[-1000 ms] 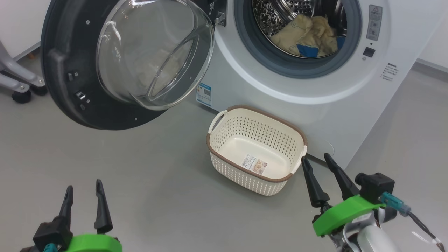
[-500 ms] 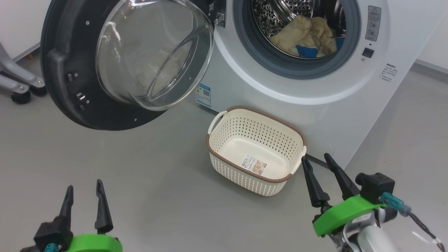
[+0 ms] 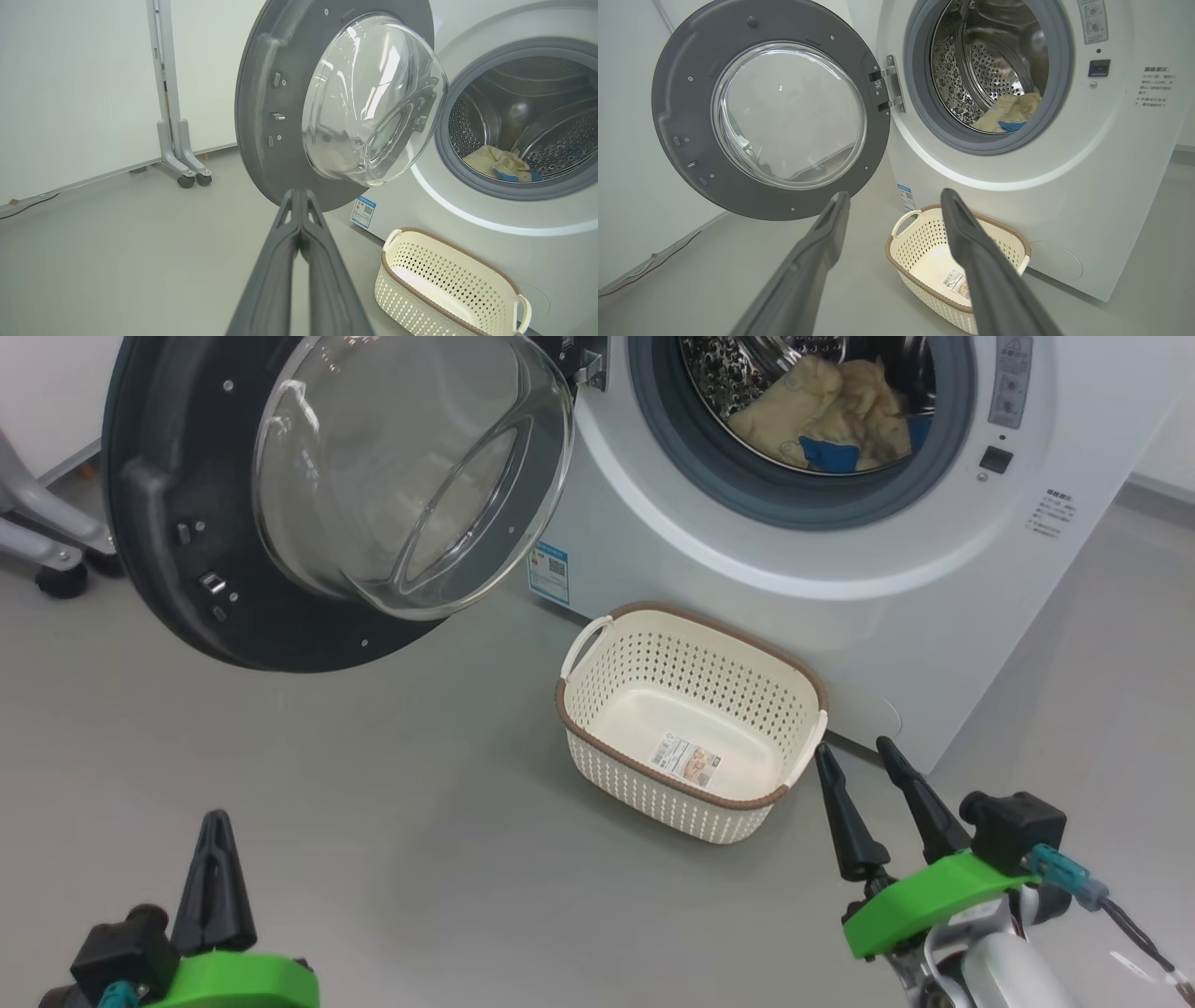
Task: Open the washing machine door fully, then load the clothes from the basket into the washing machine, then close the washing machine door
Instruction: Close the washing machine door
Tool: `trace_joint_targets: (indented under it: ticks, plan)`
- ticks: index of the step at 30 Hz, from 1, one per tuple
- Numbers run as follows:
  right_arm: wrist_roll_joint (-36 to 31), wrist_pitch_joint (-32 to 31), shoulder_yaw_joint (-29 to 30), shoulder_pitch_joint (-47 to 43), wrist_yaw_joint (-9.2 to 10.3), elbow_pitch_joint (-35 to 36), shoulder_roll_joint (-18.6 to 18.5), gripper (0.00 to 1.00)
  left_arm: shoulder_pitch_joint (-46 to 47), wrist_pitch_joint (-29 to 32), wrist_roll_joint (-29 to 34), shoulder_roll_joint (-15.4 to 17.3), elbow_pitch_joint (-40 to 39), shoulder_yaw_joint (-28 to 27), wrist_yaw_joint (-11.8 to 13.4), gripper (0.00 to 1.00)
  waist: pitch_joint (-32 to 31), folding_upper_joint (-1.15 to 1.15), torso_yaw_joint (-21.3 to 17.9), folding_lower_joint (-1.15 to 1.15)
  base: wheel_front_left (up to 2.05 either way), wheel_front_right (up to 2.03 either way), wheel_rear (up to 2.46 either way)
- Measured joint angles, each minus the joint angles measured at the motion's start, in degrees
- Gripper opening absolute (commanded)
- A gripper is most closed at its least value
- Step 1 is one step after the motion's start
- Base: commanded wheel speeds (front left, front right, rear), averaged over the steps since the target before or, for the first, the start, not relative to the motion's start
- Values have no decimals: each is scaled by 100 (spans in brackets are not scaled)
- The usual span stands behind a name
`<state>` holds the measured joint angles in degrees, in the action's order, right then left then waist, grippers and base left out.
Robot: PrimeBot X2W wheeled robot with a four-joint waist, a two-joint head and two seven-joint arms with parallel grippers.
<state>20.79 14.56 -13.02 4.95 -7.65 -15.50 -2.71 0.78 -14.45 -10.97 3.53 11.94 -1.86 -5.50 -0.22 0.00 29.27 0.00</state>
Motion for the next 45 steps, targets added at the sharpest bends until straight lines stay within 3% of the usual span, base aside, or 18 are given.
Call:
trace_joint_targets:
  ticks: [9, 20, 25, 31, 38, 45]
  plan:
    - [-186, 1, -21, 47, 0, 70, -114, 100, 269, -14, -312, 210, -826, -832, -1, 0, 574, 0, -97, 0, 0, 0, 0]
    - [-318, -94, -59, 623, 0, 235, -605, 100, 1798, -16, -1155, 1558, -866, -2163, -119, 0, 1490, 0, -607, 2, 0, 0, 0]
    - [-333, -147, -75, 737, 0, 323, -648, 100, 2466, 44, -1790, 2004, -255, -2455, -157, 0, 1783, 0, -819, 2, 0, 0, 0]
    - [-358, -156, -70, 845, 0, 385, -719, 100, 3702, 485, -2838, 2508, 1308, -2986, -158, 0, 2030, 0, -1129, 1, 0, 0, 0]
    - [-357, -154, -93, 848, 0, 381, -728, 100, 4809, 1428, -4067, 2895, 3032, -3661, -153, 0, 2097, 0, -1511, 0, 0, 0, 0]
    - [-356, -146, -164, 848, 0, 346, -722, 100, 5522, 2073, -4590, 3293, 4231, -3977, 109, 0, 2080, 0, -1781, 0, 0, 0, 0]
